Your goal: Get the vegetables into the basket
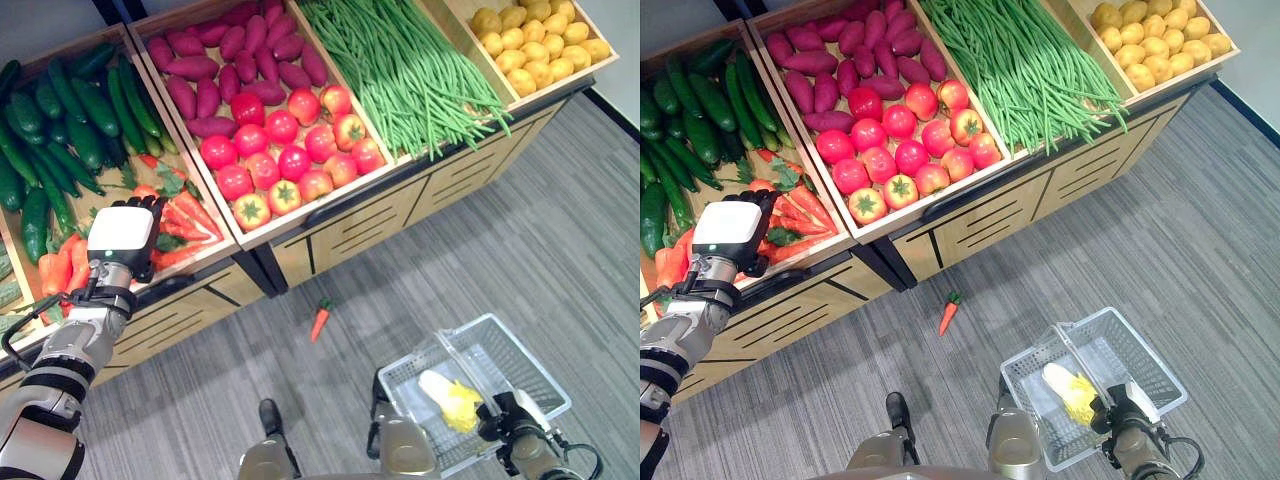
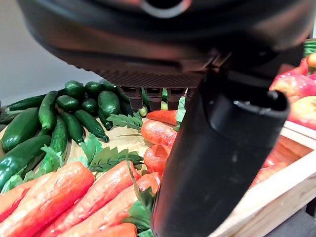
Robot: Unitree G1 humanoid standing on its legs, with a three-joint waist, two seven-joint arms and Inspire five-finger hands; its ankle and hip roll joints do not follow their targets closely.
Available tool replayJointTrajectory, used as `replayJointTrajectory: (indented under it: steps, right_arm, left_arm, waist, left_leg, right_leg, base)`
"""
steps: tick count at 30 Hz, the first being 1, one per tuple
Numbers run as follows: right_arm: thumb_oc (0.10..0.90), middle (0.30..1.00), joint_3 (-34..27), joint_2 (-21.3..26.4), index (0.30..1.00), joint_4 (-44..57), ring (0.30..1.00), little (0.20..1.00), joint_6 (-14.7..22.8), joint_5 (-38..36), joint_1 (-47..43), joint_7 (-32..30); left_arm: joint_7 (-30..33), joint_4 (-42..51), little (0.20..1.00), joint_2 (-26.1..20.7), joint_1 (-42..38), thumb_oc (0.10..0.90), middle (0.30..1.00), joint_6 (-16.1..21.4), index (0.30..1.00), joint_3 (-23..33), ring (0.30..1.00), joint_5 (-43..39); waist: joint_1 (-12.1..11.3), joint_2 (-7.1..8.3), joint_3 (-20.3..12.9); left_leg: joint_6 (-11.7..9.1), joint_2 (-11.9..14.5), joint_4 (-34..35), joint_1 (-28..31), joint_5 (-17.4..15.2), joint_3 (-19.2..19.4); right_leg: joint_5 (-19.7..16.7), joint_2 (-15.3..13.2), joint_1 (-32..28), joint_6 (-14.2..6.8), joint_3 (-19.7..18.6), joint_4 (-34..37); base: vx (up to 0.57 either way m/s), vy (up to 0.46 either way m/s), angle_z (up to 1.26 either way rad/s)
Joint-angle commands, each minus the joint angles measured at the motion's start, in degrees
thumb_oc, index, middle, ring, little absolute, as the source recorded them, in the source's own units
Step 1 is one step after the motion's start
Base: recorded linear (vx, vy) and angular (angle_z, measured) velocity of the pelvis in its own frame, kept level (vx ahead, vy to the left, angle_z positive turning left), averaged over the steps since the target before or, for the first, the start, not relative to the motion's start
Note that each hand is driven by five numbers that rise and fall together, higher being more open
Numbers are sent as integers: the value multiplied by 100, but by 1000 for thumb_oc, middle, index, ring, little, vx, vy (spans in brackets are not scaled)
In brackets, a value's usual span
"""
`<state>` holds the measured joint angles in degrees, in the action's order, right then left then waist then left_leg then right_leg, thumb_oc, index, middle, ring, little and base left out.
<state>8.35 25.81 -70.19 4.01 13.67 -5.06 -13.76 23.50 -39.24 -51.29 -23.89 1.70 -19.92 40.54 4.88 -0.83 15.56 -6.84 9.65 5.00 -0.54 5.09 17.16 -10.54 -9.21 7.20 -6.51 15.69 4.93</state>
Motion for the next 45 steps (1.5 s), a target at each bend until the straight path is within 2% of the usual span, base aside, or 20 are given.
replayJointTrajectory:
  steps: [1,18,24,31,37,38,45]
  right_arm:
    - [400,300,218,184,300,-6,300,300,55,24,-117,-267]
    - [400,300,228,120,300,-32,300,300,60,95,-76,-270]
    - [400,300,262,75,300,-61,300,300,49,73,-46,-300]
    - [400,300,237,3,300,-86,300,300,42,63,55,-289]
    - [400,300,193,-45,300,-61,300,300,34,83,135,-277]
    - [400,300,171,-58,300,-29,300,300,41,82,157,-265]
    - [400,300,155,-73,300,-50,300,300,44,101,178,-233]
  left_arm:
    - [174,-108,300,-819,-755,400,300,29,300,30,300,151]
    - [193,-67,300,-780,-646,400,300,56,300,201,300,78]
    - [529,-49,300,-776,-945,400,300,-14,300,383,300,-198]
    - [844,624,300,-758,-895,400,300,26,300,899,300,-511]
    - [1057,1291,300,-559,-429,400,300,203,300,1558,300,-825]
    - [1095,1518,300,-534,-243,400,300,231,300,1800,300,-882]
    - [1136,1792,300,-459,-35,400,300,311,300,2079,300,-931]
  waist:
    - [26,317,-108]
    - [43,331,-171]
    - [53,347,-296]
    - [21,386,-394]
    - [2,400,-458]
    - [-12,408,-466]
    - [-23,406,-496]
  left_leg:
    - [-25,-183,0,-64,-187,-119]
    - [-21,-191,0,159,-285,-8]
    - [-15,-195,0,280,-337,10]
    - [-12,-201,0,385,-394,2]
    - [-9,-213,0,466,-442,20]
    - [-6,-212,0,475,-446,12]
    - [-5,-224,0,499,-467,11]
  right_leg:
    - [247,-318,-238,-544,-247,-35]
    - [291,-321,-379,-536,-286,-31]
    - [328,-326,-486,-532,-290,-38]
    - [366,-325,-593,-532,-277,-35]
    - [399,-324,-672,-518,-263,-32]
    - [404,-323,-690,-513,-267,-27]
    - [409,-326,-728,-510,-241,-20]
  base:
    - [0,0,0]
    - [10,3,-2]
    - [0,0,0]
    - [0,0,0]
    - [0,0,0]
    - [0,0,0]
    - [0,0,0]
